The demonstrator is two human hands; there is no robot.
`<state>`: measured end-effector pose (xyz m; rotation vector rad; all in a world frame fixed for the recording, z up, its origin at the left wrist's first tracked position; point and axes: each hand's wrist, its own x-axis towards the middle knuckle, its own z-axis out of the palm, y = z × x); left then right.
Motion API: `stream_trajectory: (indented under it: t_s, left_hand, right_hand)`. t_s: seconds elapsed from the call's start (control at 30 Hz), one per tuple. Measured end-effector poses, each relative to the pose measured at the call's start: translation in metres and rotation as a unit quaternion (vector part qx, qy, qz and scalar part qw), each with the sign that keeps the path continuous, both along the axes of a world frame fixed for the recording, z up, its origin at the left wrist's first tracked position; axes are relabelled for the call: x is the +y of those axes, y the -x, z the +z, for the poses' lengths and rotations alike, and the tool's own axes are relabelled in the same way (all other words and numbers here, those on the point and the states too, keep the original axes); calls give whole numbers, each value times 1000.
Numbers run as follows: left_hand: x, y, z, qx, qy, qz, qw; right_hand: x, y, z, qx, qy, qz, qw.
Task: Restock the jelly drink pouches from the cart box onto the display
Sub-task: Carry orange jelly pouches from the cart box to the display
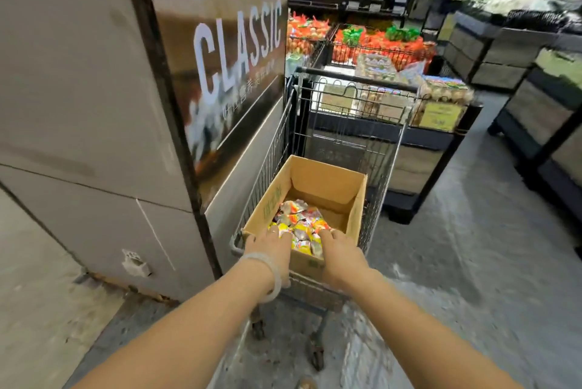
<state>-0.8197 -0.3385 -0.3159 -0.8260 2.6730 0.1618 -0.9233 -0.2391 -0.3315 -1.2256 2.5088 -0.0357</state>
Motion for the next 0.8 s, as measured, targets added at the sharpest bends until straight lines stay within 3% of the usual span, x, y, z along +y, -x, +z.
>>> stream_trajectory:
  t_s: [0.37, 0.8]
  left_hand:
    - [-128, 152, -41, -32, -52, 50, 997]
    - [-251, 286, -190, -140, -144, 33, 979]
  right_hand:
    - [-107, 169, -42, -51, -58, -27, 997]
    - [-207, 275, -191, -136, -153, -78, 976]
